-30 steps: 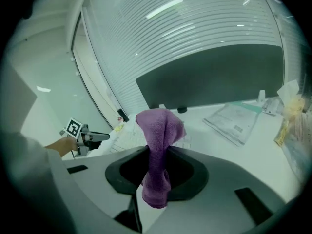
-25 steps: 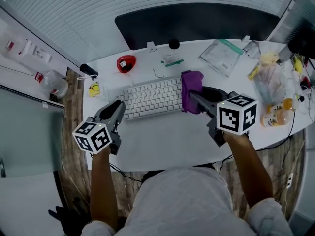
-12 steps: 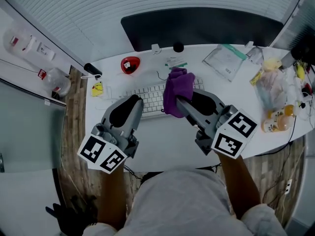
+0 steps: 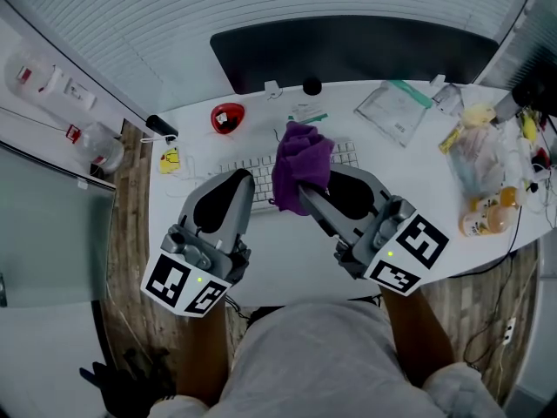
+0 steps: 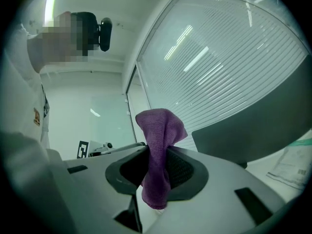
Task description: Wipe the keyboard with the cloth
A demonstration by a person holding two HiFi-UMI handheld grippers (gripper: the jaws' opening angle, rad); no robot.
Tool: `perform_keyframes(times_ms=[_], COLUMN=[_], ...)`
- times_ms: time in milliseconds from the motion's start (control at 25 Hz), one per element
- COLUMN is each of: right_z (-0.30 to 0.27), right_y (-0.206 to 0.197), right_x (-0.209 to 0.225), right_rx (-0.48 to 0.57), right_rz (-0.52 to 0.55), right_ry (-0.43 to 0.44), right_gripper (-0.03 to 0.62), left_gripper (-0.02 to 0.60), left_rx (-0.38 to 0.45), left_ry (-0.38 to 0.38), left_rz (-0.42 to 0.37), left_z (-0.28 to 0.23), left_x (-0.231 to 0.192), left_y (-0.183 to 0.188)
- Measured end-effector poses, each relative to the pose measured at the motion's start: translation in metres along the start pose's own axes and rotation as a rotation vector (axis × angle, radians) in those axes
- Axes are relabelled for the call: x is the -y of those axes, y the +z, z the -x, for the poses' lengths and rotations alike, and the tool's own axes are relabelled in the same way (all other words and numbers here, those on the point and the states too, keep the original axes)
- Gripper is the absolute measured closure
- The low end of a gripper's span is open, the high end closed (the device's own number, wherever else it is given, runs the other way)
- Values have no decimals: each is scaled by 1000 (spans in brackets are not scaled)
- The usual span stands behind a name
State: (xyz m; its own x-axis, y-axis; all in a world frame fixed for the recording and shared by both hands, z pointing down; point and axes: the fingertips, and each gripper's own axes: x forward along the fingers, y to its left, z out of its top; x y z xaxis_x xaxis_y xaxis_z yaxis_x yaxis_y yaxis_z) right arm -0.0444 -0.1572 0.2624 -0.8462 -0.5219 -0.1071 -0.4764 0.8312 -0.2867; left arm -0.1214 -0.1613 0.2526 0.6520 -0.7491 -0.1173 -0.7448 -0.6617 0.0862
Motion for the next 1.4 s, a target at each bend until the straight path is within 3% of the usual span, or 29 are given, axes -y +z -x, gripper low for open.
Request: perform_keyframes(times_ms=[680, 1400], right_z=[3, 4], right_y=[0, -5], right_x=[-19, -32], right_rx=[32, 20], right_rz=[99, 113], right_ry=[38, 54], right_gripper=[510, 510], left_gripper=[565, 565], left_rx=[31, 30], left_ry=[-2, -15], left_rz=[-28, -38], left_z=[2, 10], left_x=[11, 18], left_y=[3, 6])
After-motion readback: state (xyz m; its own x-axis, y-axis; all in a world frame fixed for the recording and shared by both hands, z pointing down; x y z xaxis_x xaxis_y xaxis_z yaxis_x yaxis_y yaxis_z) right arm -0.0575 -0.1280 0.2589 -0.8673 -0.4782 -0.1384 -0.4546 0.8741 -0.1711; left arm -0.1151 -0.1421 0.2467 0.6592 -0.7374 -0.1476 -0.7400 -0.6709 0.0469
